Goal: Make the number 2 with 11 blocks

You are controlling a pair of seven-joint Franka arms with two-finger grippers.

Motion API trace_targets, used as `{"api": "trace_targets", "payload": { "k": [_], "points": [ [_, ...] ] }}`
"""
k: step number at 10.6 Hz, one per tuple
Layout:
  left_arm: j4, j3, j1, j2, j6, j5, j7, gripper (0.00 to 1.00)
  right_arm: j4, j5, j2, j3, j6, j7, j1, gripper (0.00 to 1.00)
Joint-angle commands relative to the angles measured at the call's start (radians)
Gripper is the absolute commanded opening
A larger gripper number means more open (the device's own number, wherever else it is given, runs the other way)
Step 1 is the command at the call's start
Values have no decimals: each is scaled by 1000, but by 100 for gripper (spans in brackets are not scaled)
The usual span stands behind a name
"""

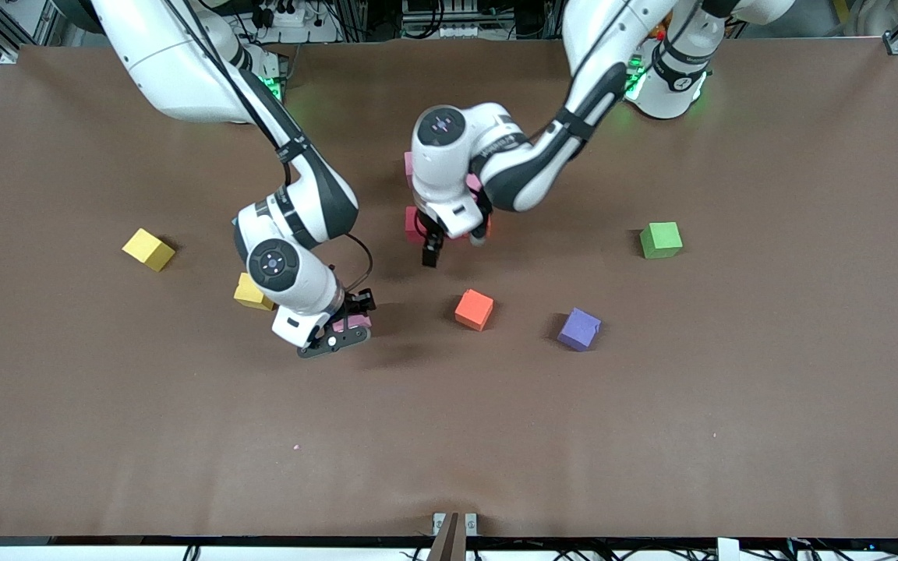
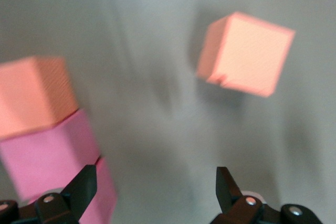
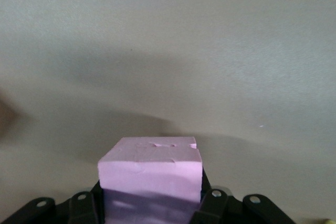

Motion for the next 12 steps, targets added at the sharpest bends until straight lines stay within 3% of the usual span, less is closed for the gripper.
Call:
{"api": "trace_targets", "payload": {
  "k": [1,4,7,12],
  "points": [
    [6,38,29,-13,-21,12,143,100,-86,5,-48,1,59,93,33,47],
    [52,93,43,19,-20,-70,310,100,-198,4,-76,1,188,265,111,47],
    [106,161,46,36,-27,-254,518,100,-199,4,-69,1,180,415,203,47],
    [267,172,46,134,-201,-272,634,100,-203,-12,-68,-2,145,437,262,47]
  ]
}}
